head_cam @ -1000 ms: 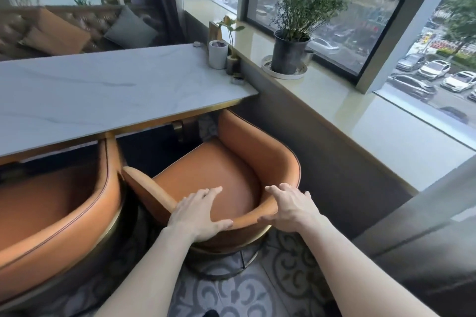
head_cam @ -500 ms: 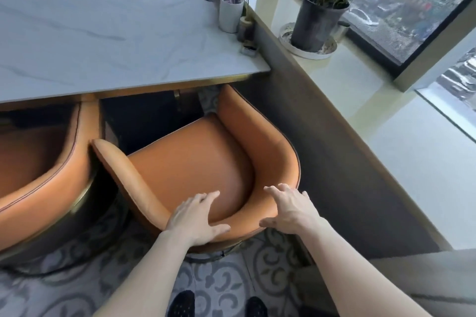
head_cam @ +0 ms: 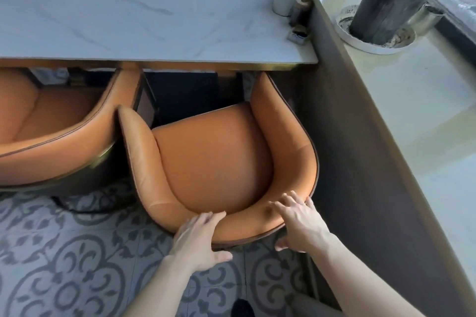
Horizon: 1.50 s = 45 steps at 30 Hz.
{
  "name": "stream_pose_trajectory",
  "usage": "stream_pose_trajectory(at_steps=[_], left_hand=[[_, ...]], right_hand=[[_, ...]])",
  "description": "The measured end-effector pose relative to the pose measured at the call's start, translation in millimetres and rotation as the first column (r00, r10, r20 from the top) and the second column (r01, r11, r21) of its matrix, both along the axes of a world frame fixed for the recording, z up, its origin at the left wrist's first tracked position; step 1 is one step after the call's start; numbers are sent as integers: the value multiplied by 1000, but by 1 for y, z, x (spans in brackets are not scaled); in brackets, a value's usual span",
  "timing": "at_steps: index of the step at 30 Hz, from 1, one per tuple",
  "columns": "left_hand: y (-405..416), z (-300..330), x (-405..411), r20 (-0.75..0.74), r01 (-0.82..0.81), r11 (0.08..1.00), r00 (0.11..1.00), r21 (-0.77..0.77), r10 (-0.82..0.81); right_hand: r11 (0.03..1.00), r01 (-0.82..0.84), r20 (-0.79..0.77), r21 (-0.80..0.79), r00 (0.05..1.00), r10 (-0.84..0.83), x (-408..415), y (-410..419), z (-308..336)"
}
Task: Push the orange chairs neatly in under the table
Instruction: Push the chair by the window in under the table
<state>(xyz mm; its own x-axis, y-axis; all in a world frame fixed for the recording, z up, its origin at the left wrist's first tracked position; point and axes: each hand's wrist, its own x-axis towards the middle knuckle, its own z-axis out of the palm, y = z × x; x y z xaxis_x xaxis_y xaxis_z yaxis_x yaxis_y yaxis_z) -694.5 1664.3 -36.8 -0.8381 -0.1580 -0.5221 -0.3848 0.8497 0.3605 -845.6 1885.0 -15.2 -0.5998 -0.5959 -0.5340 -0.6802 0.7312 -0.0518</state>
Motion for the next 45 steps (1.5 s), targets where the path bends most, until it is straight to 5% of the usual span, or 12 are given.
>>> stream_pose_trajectory(at_steps=[7,19,45], left_hand=[[-3,-6,11,-180,-29,998,984,-47,20],[-9,-28,17,-202,18,996,979,-82,-34],[-133,-19,-91,-268,3,992,963,-122,-35]], right_hand=[[995,-79,-60,-58,995,75,1,-4,-13],[977,-212,-77,-35,975,209,-20,3,-23],[982,-77,-165,-172,985,48,-94,-102,-33]])
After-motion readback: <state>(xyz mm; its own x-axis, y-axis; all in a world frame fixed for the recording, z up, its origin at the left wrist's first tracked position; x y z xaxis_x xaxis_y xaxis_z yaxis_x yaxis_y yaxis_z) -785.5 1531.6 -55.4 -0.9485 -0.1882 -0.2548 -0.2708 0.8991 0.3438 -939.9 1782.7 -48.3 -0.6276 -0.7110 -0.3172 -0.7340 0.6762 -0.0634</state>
